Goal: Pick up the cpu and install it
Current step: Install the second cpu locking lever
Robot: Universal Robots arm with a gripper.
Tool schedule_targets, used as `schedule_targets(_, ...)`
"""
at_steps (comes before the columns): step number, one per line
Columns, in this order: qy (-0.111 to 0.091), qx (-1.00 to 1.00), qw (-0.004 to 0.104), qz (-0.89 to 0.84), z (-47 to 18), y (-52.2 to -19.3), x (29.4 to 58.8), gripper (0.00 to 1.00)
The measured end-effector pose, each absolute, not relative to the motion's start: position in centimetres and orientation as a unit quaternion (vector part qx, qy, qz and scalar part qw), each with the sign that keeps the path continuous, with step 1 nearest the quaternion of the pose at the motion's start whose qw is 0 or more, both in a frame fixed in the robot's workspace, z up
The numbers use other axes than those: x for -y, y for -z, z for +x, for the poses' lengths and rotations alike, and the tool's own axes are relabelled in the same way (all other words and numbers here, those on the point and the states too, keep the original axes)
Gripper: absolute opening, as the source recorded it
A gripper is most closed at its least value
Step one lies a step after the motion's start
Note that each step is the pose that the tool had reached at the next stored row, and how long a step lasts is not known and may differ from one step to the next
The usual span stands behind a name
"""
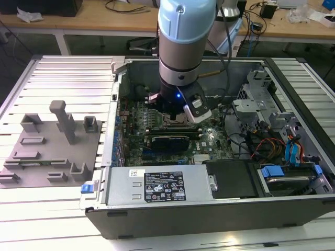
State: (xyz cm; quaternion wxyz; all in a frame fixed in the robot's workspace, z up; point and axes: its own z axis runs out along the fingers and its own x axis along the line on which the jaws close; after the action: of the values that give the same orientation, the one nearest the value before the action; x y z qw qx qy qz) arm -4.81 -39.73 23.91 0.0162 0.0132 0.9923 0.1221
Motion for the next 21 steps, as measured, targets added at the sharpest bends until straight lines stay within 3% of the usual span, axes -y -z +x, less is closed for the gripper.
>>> schedule_targets(10, -0.124, -0.992, 0.016, 0.015, -7.3, -20.5, 39.7, 0.11)
schedule_targets(14, -0.136, -0.990, 0.016, 0.016, -7.3, -20.2, 39.7, 0.11)
schedule_targets(21, -0.139, -0.990, 0.016, 0.016, -7.3, -19.5, 39.7, 0.11)
